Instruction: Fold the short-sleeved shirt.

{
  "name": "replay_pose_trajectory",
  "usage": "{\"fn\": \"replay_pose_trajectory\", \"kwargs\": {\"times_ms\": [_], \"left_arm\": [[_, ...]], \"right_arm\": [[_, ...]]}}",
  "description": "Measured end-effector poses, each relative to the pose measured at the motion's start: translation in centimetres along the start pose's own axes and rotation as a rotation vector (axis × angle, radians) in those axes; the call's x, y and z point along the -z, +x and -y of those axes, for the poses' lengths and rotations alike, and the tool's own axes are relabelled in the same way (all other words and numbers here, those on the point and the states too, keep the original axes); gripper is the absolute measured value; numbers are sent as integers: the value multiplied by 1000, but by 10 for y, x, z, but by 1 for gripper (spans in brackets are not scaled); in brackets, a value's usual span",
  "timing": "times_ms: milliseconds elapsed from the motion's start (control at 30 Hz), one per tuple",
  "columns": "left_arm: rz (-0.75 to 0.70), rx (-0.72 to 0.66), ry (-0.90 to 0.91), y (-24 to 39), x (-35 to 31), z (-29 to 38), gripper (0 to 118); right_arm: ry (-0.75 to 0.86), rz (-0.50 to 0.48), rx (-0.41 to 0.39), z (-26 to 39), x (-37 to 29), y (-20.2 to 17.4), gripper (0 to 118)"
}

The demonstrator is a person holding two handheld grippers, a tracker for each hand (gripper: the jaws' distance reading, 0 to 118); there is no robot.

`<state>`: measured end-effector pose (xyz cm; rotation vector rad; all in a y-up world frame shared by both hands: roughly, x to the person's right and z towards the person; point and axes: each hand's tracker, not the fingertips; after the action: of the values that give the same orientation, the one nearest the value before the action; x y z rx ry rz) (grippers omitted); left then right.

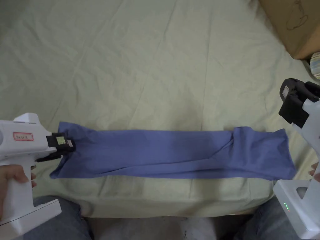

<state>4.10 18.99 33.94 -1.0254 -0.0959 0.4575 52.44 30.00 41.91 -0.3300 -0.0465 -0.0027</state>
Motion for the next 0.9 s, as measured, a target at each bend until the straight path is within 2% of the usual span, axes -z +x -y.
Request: {"fn": "replay_pose_trajectory", "kwargs": {"times_ms": [167,300,400,600,700,800,833,900], "left_arm": [[124,129,93,74,-52,-4,8],[186,273,83,138,-55,2,8],[193,376,40,182,-24,12,8],[217,414,-137,251,68,47,8],[140,417,-198,273,114,69,8],[36,491,-240,285,154,92,9],[17,512,-242,286,162,99,12],[33,500,-242,290,170,108,38]], "right_arm": [[29,-2,13,-4,-7,9,0],[52,2,27,-5,-15,17,0],[65,12,38,-4,-23,26,0],[74,68,56,3,-40,48,0],[62,95,70,7,-47,62,0],[55,130,78,11,-54,75,0],[54,138,84,12,-55,79,0],[54,154,99,15,-58,85,0]]}}
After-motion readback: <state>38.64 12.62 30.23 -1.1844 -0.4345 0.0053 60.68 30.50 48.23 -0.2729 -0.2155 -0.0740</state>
